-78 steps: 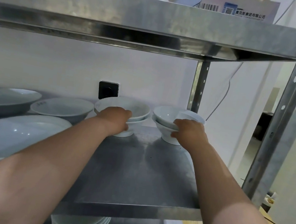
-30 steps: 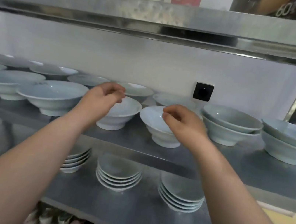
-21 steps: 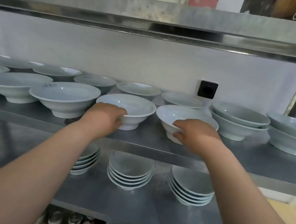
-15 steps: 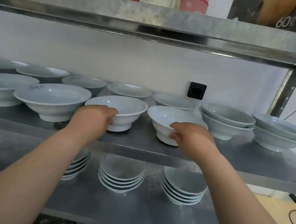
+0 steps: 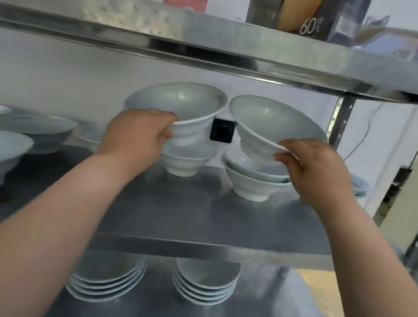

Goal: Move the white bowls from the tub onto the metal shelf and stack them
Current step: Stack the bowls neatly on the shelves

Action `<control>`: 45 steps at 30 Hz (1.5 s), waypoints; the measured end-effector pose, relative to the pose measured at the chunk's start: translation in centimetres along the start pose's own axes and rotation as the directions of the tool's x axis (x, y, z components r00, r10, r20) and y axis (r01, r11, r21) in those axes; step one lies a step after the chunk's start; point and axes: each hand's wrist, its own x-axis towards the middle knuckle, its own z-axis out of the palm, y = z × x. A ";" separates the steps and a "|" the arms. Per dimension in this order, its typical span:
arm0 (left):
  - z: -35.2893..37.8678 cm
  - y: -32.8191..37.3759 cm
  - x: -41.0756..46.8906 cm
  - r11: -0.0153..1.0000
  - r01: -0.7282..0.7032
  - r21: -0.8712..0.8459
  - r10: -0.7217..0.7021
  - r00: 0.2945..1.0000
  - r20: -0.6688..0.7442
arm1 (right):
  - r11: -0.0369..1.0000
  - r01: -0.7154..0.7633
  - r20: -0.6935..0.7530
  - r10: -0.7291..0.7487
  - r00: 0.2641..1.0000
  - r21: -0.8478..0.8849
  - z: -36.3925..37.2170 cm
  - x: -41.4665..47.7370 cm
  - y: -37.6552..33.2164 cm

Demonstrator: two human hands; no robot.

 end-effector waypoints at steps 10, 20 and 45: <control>11.3 11.9 7.3 0.994 -0.030 -0.102 0.041 0.992 0.117 | 0.962 -0.223 0.088 0.239 0.967 -0.157 0.9 -3.1 14.0; 16.0 15.9 7.5 0.999 -0.026 -0.042 0.040 0.921 0.388 | 0.907 -0.352 0.353 0.415 0.838 -0.232 3.0 -5.2 19.2; 18.4 16.7 6.4 0.987 -0.017 -0.157 0.066 0.946 0.317 | 0.885 -0.364 0.273 0.442 0.855 -0.290 4.9 -6.7 19.9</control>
